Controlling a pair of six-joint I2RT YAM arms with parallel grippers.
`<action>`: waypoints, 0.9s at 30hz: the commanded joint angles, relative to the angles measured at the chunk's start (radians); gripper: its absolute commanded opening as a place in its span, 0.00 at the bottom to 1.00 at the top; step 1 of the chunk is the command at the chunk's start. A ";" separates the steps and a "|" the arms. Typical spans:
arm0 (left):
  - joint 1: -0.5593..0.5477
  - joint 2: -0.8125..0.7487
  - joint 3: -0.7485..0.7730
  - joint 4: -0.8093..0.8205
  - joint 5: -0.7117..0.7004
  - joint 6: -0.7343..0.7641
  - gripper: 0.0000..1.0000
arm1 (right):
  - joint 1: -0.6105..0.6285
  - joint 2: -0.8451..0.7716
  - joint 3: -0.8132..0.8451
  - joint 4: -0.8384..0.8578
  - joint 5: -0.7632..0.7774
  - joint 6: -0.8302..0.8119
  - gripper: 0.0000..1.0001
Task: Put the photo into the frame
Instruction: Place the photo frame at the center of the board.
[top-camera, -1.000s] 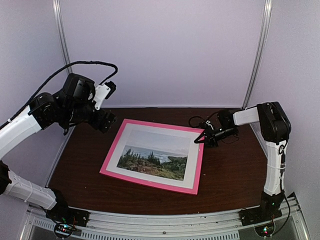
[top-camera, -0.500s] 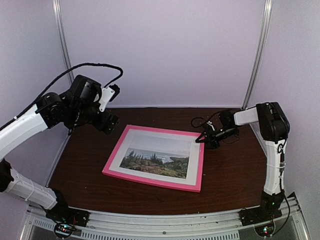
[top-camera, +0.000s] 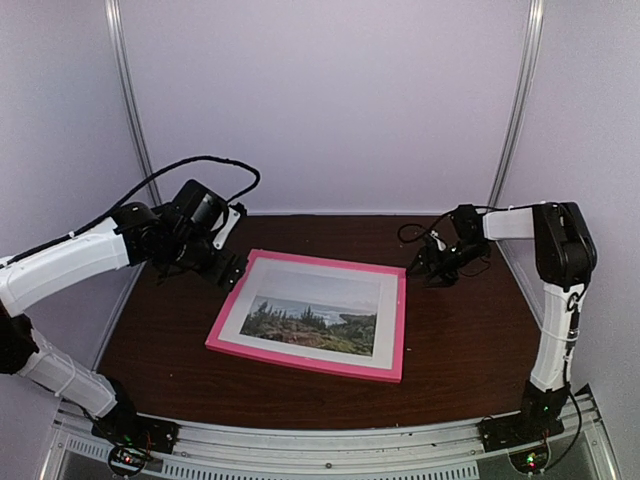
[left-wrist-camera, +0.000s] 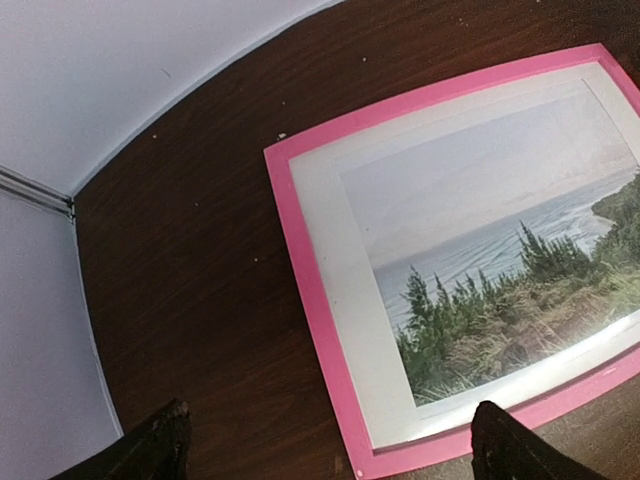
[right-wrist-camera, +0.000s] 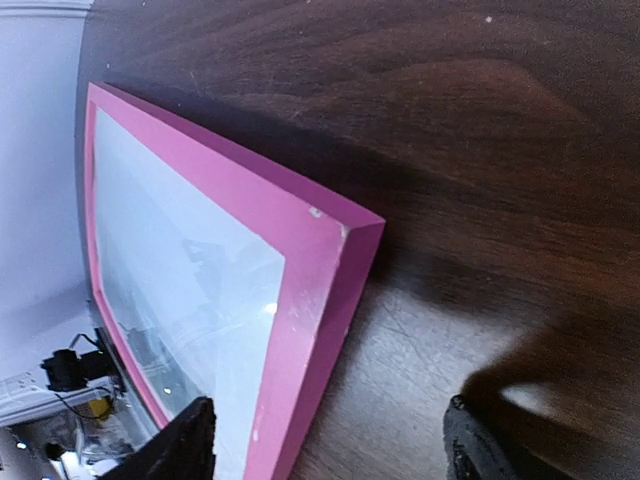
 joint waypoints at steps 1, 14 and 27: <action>0.071 0.025 -0.058 0.094 0.100 -0.067 0.98 | -0.007 -0.099 -0.025 -0.044 0.178 -0.022 0.96; 0.352 0.239 -0.173 0.250 0.438 -0.188 0.98 | 0.114 -0.216 -0.147 0.016 0.239 0.025 1.00; 0.400 0.375 -0.198 0.317 0.545 -0.221 0.98 | 0.208 -0.161 -0.155 0.067 0.255 0.070 1.00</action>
